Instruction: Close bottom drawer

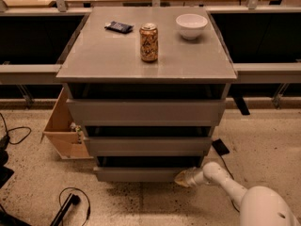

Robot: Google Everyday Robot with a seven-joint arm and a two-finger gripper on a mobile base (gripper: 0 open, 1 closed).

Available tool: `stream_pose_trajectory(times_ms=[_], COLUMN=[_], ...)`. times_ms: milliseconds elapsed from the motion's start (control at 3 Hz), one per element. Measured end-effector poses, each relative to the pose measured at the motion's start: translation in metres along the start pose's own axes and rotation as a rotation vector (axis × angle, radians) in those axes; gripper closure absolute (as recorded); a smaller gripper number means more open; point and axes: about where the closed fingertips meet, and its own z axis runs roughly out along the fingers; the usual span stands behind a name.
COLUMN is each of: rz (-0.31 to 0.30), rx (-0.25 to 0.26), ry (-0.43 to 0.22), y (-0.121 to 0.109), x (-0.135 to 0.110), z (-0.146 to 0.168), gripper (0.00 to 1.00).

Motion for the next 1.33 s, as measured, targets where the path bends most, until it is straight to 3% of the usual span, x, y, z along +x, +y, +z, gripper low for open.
stream_pose_trajectory(times_ms=[667, 1000, 1333], rz=[0.000, 0.000, 0.000], rx=[0.000, 0.000, 0.000], ry=[0.000, 0.000, 0.000], y=[0.0001, 0.0001, 0.0002], x=[0.0000, 0.0000, 0.0000], z=[0.0001, 0.0001, 0.0002], gripper=[0.51, 0.20, 0.00])
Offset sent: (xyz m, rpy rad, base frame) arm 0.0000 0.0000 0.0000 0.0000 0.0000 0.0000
